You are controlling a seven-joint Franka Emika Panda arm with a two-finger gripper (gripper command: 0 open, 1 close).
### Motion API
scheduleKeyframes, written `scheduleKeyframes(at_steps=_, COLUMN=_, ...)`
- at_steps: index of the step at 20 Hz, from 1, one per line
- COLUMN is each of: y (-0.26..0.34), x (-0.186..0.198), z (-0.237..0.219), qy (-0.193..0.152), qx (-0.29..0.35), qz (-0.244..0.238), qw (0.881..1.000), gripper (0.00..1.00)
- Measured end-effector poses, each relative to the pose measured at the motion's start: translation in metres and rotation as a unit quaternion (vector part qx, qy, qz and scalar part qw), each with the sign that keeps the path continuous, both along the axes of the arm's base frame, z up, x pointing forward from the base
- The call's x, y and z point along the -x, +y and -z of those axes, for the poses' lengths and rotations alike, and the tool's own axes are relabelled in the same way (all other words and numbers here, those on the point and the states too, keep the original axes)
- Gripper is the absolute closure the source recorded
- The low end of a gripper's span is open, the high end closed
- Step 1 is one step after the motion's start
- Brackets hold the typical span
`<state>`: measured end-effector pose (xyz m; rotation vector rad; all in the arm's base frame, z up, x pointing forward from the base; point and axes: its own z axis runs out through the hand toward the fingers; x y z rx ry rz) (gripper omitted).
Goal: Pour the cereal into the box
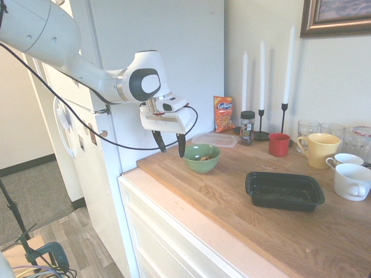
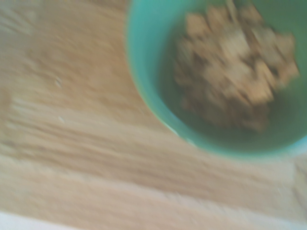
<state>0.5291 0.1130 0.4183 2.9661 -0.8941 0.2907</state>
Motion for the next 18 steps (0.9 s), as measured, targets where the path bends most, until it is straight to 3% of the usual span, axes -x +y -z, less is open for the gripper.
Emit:
scheduleKeyframes(at_steps=11, y=0.054, x=-0.074, z=0.017, qy=-0.02, qx=0.019, qz=-0.03, qw=0.999, gripper=0.0)
scheduleKeyframes(at_steps=18, y=0.042, x=-0.111, z=0.055, qy=0.029, qx=0.001, qz=0.005, qw=1.0, gripper=0.0)
